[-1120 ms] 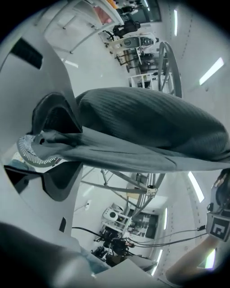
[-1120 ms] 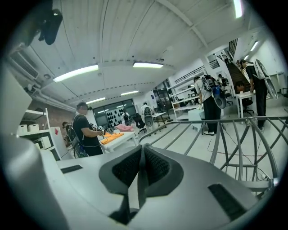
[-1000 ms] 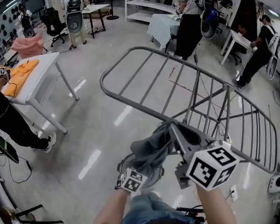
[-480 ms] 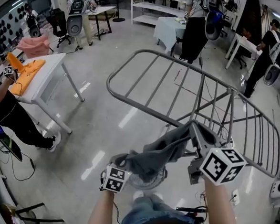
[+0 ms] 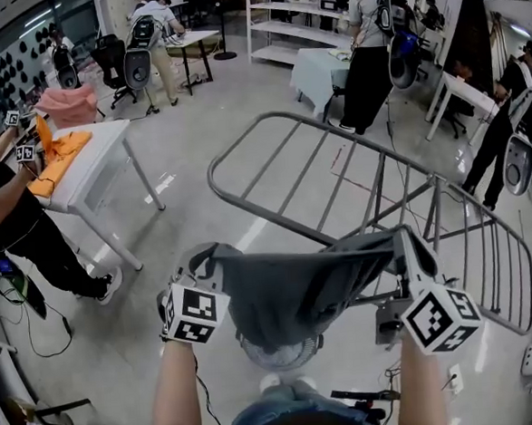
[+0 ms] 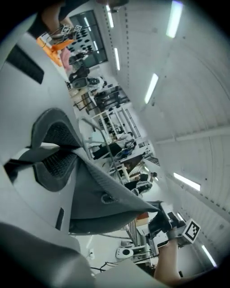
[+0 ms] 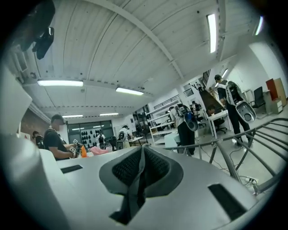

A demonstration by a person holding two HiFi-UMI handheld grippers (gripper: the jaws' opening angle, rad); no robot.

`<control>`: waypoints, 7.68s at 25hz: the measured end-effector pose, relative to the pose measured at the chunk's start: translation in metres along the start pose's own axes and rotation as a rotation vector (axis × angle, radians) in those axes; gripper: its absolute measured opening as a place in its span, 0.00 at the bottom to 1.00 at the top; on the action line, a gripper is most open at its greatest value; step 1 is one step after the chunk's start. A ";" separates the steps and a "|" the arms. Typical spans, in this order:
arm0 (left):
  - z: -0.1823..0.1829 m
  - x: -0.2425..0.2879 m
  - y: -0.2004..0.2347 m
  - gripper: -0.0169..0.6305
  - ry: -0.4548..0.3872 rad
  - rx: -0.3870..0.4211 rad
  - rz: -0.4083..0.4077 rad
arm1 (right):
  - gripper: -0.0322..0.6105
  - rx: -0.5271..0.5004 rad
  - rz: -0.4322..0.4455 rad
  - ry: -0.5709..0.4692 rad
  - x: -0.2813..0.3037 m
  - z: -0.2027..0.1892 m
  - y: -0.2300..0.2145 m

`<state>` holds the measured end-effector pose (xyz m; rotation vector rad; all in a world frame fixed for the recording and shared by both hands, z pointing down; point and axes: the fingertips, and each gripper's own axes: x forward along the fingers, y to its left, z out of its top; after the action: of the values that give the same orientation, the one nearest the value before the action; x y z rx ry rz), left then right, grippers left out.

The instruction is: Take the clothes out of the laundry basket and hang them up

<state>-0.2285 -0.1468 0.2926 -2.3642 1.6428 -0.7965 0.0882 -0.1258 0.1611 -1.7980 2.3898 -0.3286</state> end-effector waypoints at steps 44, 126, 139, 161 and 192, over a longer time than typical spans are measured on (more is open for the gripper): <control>0.475 -0.051 0.193 0.04 -0.384 0.969 0.634 | 0.07 -1.301 -0.454 -0.374 0.021 0.349 0.052; 0.324 0.581 0.041 0.04 0.314 1.258 0.053 | 0.07 -1.453 -0.075 0.584 0.453 0.062 -0.361; 0.234 0.596 0.010 0.31 0.427 0.883 0.002 | 0.12 -1.152 -0.105 0.720 0.438 -0.032 -0.377; 0.230 0.537 0.016 0.80 0.429 0.596 0.017 | 0.41 -1.072 -0.203 0.620 0.389 -0.005 -0.360; 0.276 0.255 0.052 0.79 -0.132 0.279 0.108 | 0.41 -0.699 -0.205 0.232 0.198 0.055 -0.150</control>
<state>-0.0664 -0.4453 0.1228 -2.0727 1.4848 -0.7745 0.1854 -0.3612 0.1510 -2.4064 2.6957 0.3552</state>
